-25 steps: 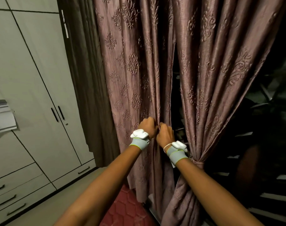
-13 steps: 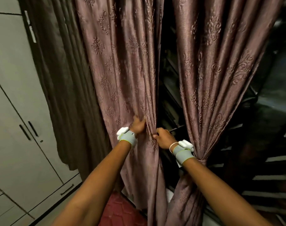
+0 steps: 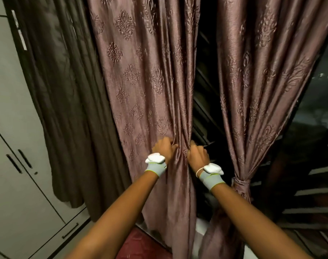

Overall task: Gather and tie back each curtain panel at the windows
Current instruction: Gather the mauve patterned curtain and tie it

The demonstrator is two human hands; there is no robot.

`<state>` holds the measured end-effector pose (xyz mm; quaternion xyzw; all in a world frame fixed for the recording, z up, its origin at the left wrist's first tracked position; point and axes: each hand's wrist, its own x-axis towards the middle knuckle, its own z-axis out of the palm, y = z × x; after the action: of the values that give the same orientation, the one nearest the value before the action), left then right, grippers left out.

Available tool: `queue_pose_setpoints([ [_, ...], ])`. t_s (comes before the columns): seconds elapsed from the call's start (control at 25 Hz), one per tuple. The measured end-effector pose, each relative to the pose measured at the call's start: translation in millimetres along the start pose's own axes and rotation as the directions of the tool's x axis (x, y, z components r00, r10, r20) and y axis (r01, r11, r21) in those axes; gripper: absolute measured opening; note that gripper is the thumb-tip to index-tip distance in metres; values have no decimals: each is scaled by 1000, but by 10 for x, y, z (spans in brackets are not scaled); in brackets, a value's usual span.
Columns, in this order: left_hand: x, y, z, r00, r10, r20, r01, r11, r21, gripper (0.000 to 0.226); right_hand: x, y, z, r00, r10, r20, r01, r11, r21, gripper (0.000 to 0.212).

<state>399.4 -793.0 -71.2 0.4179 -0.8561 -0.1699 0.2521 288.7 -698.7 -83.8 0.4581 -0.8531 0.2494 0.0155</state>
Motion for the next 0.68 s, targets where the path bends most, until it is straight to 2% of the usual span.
queue_pose_setpoints([
  [0.12,-63,114,31,997,78,8,-79,992,95,30,-69,-222,117,998,-55,26,52,993,105,41],
  [0.2,-31,110,3,998,54,34,-57,994,97,27,-104,-288,149,996,-51,75,36,980,195,47],
  [0.28,67,8,-27,987,65,149,-66,998,1,26,-119,-271,154,996,-44,75,27,977,213,49],
  [0.32,96,-31,-50,967,104,232,-83,992,-100,30,-111,-230,155,998,-35,55,23,978,209,45],
  [0.4,162,-177,-29,940,175,291,-103,964,-247,43,-78,-160,169,999,-3,35,-4,983,186,37],
  [0.48,217,-332,10,962,92,257,-20,963,-270,37,-58,-122,172,999,4,41,-10,990,142,32],
  [0.52,262,-418,49,985,22,170,31,951,-306,33,-54,-111,176,999,-5,46,-1,992,128,31],
  [0.6,266,-518,32,991,-124,59,137,917,-375,54,-66,-98,192,998,-26,60,18,991,132,28],
  [0.68,275,-527,23,991,-107,79,132,876,-464,76,-85,-114,187,997,-26,78,14,989,148,27],
])
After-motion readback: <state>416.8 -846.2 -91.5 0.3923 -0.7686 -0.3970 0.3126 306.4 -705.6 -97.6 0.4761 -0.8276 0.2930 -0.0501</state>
